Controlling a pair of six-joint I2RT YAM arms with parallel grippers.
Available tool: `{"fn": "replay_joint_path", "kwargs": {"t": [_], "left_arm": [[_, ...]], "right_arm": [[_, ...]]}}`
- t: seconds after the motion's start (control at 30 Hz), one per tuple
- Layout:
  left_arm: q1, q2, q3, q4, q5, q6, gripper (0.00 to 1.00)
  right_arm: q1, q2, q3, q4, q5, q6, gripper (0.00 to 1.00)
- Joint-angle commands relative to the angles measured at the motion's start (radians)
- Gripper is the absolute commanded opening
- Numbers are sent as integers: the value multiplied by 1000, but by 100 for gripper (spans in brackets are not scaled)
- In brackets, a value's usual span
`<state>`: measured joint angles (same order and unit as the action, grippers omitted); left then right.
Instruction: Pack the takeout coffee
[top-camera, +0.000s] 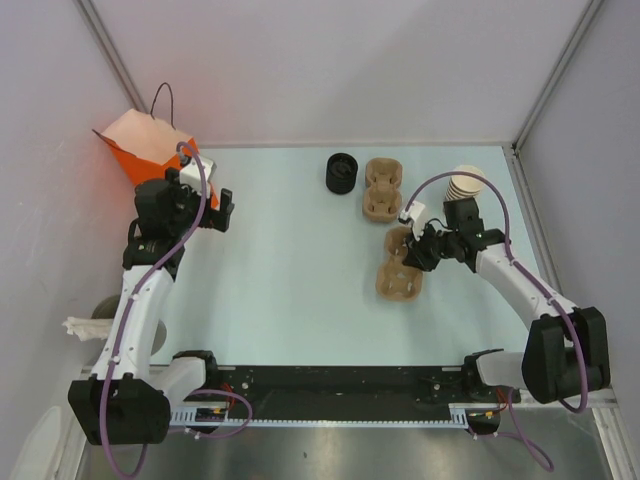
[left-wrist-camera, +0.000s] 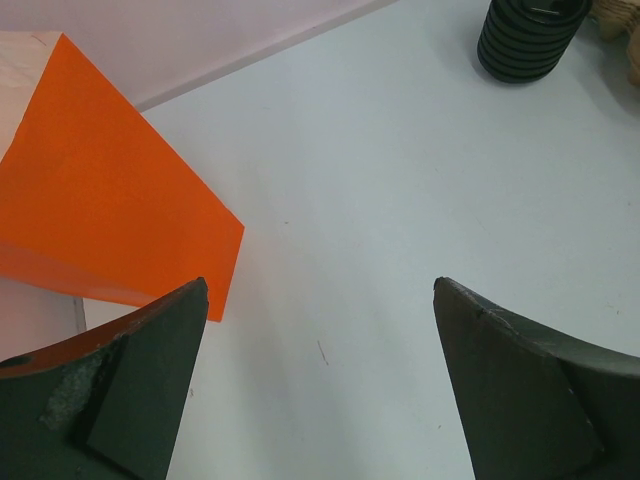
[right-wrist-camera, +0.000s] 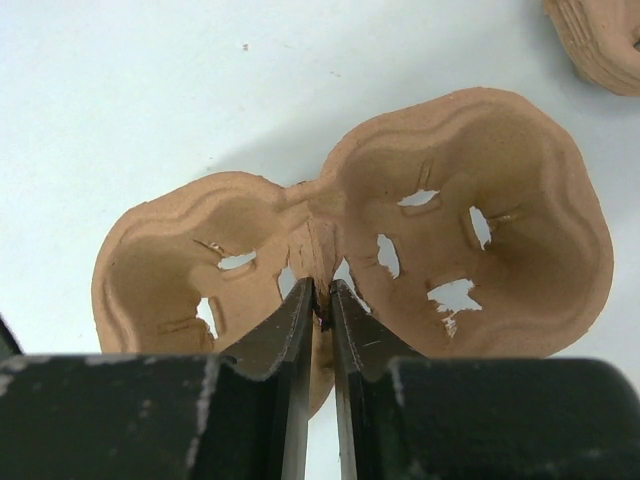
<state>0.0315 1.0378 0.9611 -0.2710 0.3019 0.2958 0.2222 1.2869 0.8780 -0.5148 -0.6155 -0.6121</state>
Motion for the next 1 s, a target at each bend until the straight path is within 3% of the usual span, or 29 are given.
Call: {"fn": "replay_joint_path", "kwargs": {"t": [0.0,0.37,0.6,0.63,0.73,0.97], "left_arm": [[4,-31,-10,35,36,-15,99],[4,-28,-18,42,46,-20,99],[5,-24,-18,41,54,-20,99],[4,-24,-18,41,55,-20,99],[4,-21,-16,42,57,-21,99],[4,-21,-16,38,62,-23,100]], "right_arm": [[-1,28,-34,160,34,75,16],[0,101,-102,182,88,-1,25],[8,46,-103,168,121,-47,52],[11,35,-103,164,132,-66,61],[28,25,-103,138,163,-109,74],[57,67,-28,55,229,-213,85]]}}
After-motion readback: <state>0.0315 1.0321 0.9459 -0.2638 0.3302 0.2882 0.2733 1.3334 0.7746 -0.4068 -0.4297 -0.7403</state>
